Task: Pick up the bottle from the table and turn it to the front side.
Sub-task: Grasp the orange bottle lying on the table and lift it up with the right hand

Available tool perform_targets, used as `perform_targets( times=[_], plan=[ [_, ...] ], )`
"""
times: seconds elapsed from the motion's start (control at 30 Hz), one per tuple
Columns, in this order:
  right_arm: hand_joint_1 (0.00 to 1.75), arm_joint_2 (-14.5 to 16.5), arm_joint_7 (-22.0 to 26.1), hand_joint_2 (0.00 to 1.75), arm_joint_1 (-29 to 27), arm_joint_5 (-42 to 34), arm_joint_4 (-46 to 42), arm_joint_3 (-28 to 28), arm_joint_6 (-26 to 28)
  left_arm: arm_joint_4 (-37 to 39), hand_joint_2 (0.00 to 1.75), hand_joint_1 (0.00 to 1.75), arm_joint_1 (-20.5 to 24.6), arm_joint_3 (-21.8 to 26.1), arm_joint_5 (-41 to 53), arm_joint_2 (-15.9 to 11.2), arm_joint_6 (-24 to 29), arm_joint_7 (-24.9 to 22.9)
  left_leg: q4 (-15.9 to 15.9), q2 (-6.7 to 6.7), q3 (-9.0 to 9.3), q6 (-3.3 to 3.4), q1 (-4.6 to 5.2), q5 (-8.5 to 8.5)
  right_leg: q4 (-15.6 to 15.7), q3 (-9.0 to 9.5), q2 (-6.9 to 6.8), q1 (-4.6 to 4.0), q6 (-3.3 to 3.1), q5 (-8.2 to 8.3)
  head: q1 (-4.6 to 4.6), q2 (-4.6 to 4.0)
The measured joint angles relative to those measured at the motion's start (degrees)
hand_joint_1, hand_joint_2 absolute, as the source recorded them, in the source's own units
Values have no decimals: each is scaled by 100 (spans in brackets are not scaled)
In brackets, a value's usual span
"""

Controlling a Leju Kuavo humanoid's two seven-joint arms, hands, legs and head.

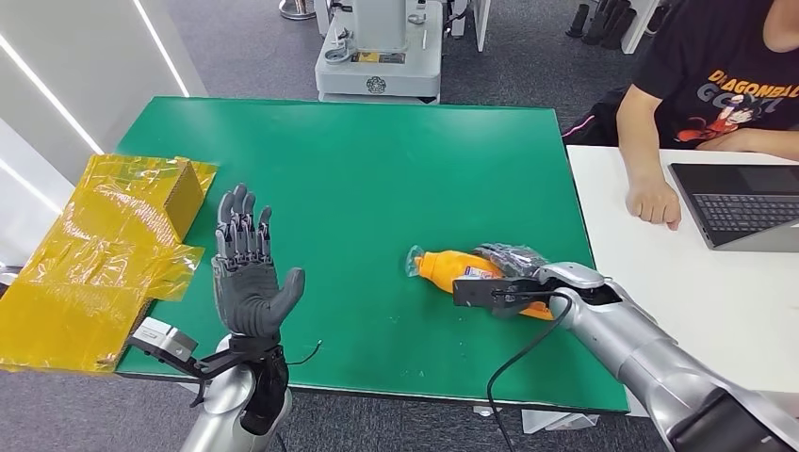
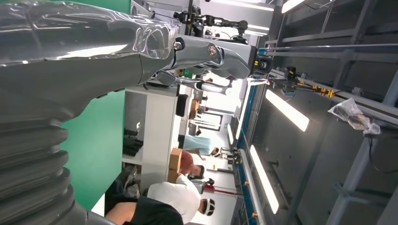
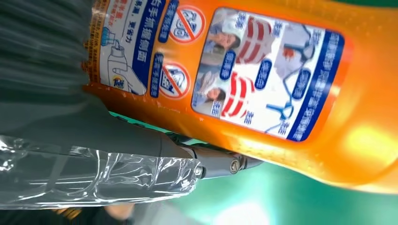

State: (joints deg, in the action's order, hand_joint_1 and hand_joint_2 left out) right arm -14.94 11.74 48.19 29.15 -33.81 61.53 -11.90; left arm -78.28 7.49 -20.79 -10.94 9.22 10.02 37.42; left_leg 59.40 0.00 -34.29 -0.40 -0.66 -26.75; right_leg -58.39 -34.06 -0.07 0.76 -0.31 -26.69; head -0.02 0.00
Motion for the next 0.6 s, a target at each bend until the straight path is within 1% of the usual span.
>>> perform_targets(
  times=[0.1, 0.2, 0.6],
  plan=[
    [0, -32, -85, 175, -121, 219, -72, -87, 411, 1, 175, 0, -3, 0, 12, 3, -9, -1, 0, 0, -1, 0, 0, 0, 0, 0, 0, 0, 0, 0, -1, 0],
    [0, -56, -149, 175, -246, 441, -179, -206, 703, 1, 175, 0, -9, 0, 29, 5, -15, -2, 0, -1, -2, 0, 0, -1, 0, -2, 0, 0, 0, 0, -1, 0],
    [0, -190, -352, 175, -571, 992, -651, -676, 948, 3, 175, 0, -27, 0, 100, 7, -75, -2, -2, -1, -13, 0, 0, -1, -1, -13, 0, 0, 0, 0, 0, 0]
  ],
)
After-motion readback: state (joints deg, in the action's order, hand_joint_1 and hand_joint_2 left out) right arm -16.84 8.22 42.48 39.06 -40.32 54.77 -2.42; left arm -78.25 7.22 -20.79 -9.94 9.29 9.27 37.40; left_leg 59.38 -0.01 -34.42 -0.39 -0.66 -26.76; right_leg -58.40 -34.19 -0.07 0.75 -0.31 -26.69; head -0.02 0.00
